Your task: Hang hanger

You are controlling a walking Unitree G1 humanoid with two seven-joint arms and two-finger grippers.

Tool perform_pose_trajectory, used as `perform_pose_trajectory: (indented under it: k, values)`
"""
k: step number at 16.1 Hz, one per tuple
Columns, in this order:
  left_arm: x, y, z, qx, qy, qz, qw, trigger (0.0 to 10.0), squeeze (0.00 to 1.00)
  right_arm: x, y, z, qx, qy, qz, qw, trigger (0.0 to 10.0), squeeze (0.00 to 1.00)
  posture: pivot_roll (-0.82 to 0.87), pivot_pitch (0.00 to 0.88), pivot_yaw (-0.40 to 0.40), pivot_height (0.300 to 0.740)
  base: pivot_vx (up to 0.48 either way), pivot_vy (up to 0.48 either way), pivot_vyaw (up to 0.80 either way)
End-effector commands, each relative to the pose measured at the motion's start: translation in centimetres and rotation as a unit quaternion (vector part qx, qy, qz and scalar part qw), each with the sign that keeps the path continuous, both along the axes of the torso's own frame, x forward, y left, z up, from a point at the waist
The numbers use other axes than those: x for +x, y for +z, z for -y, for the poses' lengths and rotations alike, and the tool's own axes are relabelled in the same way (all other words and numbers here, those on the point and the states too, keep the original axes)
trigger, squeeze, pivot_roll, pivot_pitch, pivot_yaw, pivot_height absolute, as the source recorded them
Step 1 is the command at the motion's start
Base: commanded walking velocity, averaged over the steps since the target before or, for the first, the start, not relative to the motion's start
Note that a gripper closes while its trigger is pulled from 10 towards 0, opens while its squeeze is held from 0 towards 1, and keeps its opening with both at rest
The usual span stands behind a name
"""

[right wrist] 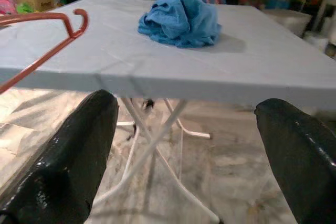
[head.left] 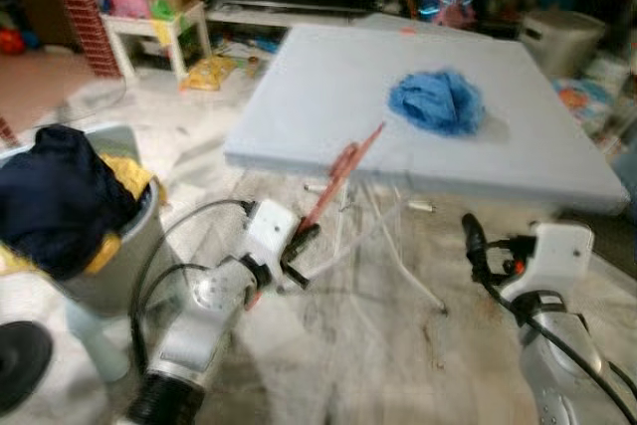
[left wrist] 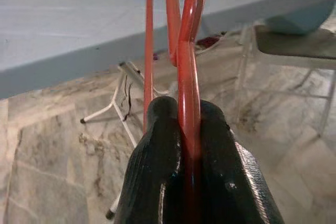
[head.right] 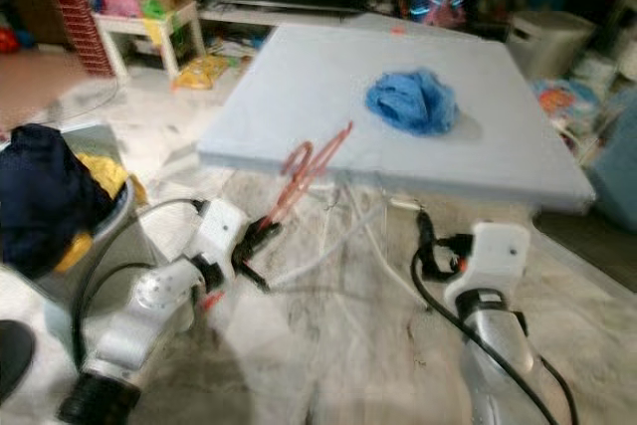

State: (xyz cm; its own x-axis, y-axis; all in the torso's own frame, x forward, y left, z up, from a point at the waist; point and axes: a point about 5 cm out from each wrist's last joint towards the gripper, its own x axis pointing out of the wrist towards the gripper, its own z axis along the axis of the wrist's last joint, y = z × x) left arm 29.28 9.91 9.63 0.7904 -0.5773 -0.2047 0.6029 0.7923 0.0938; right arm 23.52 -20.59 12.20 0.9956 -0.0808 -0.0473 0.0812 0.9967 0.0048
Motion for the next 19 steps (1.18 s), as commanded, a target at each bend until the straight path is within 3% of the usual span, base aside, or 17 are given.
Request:
perform_pose_trajectory:
  k: [1,3,6,8,10,11,14,15,17,19]
  values:
    - [0.3,1.0,0.1,-0.003,0.001,0.024,1.000,10.0,0.00,-0.1,1.1,0.5,-0.008,-0.009,0.018,1.000,10.0,0.00,0.04,0.000,-0.048,0.740,0.000,0.000,0.00]
    - [0.3,0.6,0.3,-0.002,0.009,0.017,1.000,10.0,0.00,-0.4,1.1,0.8,-0.012,-0.013,0.015,1.000,10.0,0.00,0.04,0.000,-0.050,0.740,0.000,0.000,0.00]
    - [-0.3,-0.5,0.6,-0.002,-0.030,-0.028,0.999,10.0,0.00,-0.5,1.5,1.3,-0.031,-0.007,0.015,0.999,10.0,0.00,0.03,0.000,-0.061,0.740,0.000,0.000,0.00]
    - [-0.9,-0.6,0.7,-0.007,-0.092,-0.045,0.995,10.0,0.00,-0.4,1.8,1.8,-0.064,0.012,0.012,0.998,10.0,0.00,0.03,0.000,-0.063,0.740,0.000,0.000,0.00]
    - [-1.8,-0.7,0.6,0.012,-0.209,-0.086,0.974,10.0,0.00,-0.2,2.6,2.8,-0.148,0.080,0.003,0.986,10.0,0.00,0.03,0.000,-0.057,0.740,0.000,0.000,0.00]
    - [-2.0,-0.6,0.4,0.023,-0.242,-0.092,0.965,10.0,0.00,-0.4,2.8,3.2,-0.171,0.108,-0.004,0.979,10.0,0.00,0.02,0.000,-0.056,0.740,0.000,0.000,0.00]
    - [-2.3,-0.3,-0.2,0.048,-0.331,-0.102,0.937,10.0,0.00,-1.2,2.6,3.6,-0.229,0.212,-0.047,0.949,10.0,0.00,0.02,0.000,-0.056,0.740,0.000,0.000,0.00]
    - [-2.2,-0.2,-0.4,0.057,-0.351,-0.105,0.929,10.0,0.00,-1.8,2.4,3.4,-0.254,0.269,-0.074,0.926,10.0,0.00,0.01,0.000,-0.053,0.740,0.000,0.000,0.00]
    - [-2.0,-0.1,-0.6,0.066,-0.365,-0.102,0.923,10.0,0.00,-2.9,2.1,3.4,-0.275,0.335,-0.118,0.893,10.0,0.00,0.01,0.000,-0.053,0.740,0.000,0.000,0.00]
    - [-2.3,0.0,-0.5,0.062,-0.391,-0.105,0.912,10.0,0.00,-3.5,1.9,3.6,-0.271,0.383,-0.156,0.869,10.0,0.00,0.01,0.000,-0.045,0.740,0.000,0.000,0.00]
